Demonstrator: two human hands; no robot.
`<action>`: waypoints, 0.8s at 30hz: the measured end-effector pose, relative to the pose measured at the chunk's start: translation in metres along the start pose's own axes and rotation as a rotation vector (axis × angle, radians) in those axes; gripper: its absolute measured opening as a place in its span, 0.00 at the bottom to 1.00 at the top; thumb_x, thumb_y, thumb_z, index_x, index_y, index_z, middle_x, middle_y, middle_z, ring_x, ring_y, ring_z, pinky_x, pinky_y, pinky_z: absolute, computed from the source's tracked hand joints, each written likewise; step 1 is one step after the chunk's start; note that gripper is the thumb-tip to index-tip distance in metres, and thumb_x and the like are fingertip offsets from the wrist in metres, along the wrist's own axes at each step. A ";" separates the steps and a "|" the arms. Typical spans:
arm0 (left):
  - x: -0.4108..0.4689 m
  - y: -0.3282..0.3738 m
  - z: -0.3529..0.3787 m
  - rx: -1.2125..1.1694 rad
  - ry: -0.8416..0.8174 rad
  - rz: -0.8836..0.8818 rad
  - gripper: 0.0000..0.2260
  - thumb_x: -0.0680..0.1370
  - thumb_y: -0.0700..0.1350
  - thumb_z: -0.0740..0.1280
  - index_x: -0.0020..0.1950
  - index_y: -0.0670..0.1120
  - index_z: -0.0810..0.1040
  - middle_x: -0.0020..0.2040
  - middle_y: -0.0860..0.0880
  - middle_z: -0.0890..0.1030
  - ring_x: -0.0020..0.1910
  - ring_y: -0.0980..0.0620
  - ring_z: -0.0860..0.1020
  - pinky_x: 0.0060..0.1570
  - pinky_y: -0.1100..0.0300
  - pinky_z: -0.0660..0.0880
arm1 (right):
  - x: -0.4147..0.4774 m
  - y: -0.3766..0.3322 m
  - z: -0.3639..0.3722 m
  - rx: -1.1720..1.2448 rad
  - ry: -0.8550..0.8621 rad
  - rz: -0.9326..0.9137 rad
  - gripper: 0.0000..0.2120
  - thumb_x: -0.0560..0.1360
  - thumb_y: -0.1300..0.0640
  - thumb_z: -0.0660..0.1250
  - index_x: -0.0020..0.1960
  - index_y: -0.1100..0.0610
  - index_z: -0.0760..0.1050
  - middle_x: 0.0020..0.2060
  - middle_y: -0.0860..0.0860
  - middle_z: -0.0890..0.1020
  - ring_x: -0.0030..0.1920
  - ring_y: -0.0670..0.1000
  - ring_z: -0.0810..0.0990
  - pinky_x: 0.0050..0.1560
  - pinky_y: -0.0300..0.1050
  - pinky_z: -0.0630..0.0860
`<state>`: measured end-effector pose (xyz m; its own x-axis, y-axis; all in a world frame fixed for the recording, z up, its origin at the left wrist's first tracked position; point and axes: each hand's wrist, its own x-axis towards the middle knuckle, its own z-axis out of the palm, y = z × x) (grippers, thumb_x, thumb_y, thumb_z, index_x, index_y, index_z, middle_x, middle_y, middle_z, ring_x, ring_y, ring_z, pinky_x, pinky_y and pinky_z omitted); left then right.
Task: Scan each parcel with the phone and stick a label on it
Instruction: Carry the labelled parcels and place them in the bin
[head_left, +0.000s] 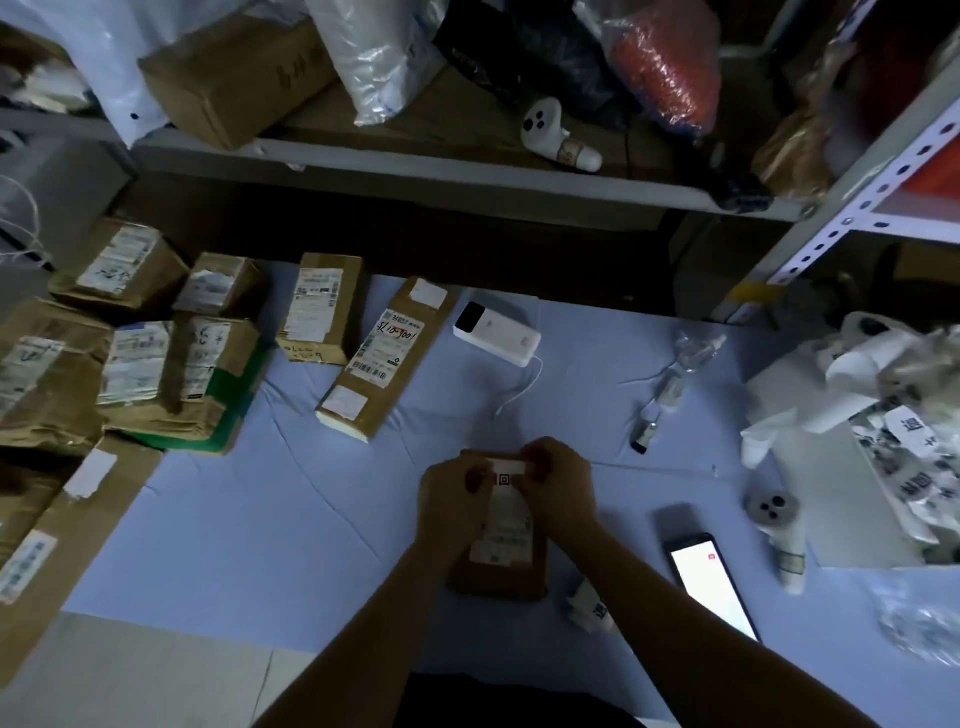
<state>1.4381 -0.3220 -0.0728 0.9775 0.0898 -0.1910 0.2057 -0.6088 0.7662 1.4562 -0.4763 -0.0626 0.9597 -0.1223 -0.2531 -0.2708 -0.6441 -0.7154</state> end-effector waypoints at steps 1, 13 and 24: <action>0.004 -0.002 0.001 0.048 -0.029 0.031 0.07 0.80 0.49 0.67 0.54 0.49 0.83 0.45 0.53 0.84 0.45 0.54 0.83 0.48 0.61 0.80 | 0.000 -0.002 0.004 -0.065 -0.003 -0.035 0.09 0.71 0.65 0.72 0.50 0.56 0.82 0.47 0.52 0.81 0.48 0.53 0.81 0.45 0.38 0.71; 0.018 -0.030 -0.017 0.155 0.000 0.023 0.12 0.80 0.61 0.64 0.51 0.53 0.74 0.37 0.56 0.78 0.38 0.54 0.80 0.47 0.48 0.79 | -0.017 0.027 0.008 -0.336 0.043 -0.014 0.10 0.80 0.49 0.67 0.59 0.41 0.82 0.69 0.45 0.70 0.65 0.48 0.71 0.61 0.49 0.72; -0.011 -0.034 -0.002 0.031 -0.056 -0.341 0.24 0.71 0.68 0.71 0.59 0.53 0.77 0.53 0.52 0.83 0.41 0.59 0.75 0.32 0.65 0.69 | -0.038 0.049 0.002 -0.054 -0.010 0.193 0.34 0.73 0.38 0.73 0.74 0.46 0.67 0.62 0.46 0.76 0.50 0.46 0.81 0.44 0.42 0.79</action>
<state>1.4208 -0.3006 -0.0959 0.8484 0.2494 -0.4670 0.5177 -0.5748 0.6337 1.4058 -0.5017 -0.0893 0.8897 -0.2400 -0.3883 -0.4445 -0.6495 -0.6169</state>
